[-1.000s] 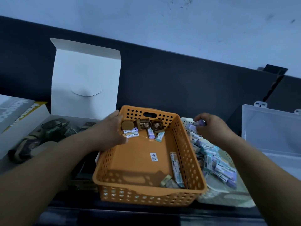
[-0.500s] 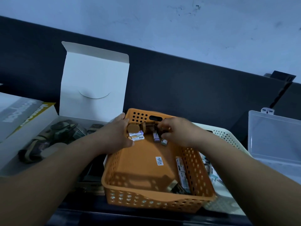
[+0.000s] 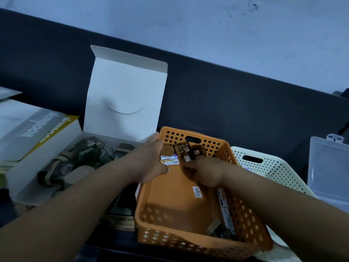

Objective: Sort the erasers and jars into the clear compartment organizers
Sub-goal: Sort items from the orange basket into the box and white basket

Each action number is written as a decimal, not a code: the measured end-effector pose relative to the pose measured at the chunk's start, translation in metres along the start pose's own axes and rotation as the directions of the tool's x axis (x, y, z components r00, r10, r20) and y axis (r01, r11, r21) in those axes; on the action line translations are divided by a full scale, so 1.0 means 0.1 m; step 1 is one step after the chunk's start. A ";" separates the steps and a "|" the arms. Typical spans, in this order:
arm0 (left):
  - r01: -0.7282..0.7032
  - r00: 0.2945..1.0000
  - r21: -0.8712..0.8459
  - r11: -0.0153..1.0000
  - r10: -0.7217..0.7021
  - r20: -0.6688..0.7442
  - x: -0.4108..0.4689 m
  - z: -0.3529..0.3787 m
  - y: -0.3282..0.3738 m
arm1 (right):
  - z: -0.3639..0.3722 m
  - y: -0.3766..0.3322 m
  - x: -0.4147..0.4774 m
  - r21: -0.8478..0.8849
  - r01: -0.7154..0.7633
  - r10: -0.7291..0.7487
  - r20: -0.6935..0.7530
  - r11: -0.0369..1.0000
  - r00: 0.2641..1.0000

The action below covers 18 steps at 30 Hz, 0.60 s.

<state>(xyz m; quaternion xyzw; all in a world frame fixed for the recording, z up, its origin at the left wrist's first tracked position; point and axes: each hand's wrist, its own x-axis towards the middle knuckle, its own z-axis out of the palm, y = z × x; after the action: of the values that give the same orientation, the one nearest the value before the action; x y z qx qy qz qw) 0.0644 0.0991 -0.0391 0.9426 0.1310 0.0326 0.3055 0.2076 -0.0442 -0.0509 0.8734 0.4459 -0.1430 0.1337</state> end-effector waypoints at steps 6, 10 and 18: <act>0.006 1.000 -0.019 1.000 -0.005 0.020 0.00 0.01 -0.03 | 0.08 -0.03 -0.32 0.162 0.197 -0.190 -0.062 0.967 0.980; 0.003 1.000 -0.016 1.000 -0.003 0.016 -0.02 0.00 0.01 | 0.09 -0.04 -0.33 0.185 0.206 -0.178 -0.156 0.961 0.972; 0.021 1.000 0.001 1.000 -0.021 0.007 0.00 0.01 0.01 | 0.04 0.01 -0.32 0.470 0.135 -0.053 -0.184 0.872 0.982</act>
<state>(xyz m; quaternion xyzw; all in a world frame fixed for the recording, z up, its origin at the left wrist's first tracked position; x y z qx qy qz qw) 0.0645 0.0975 -0.0393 0.9414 0.1398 0.0260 0.3060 0.1898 -0.0696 -0.0426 0.8653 0.4479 -0.1826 -0.1315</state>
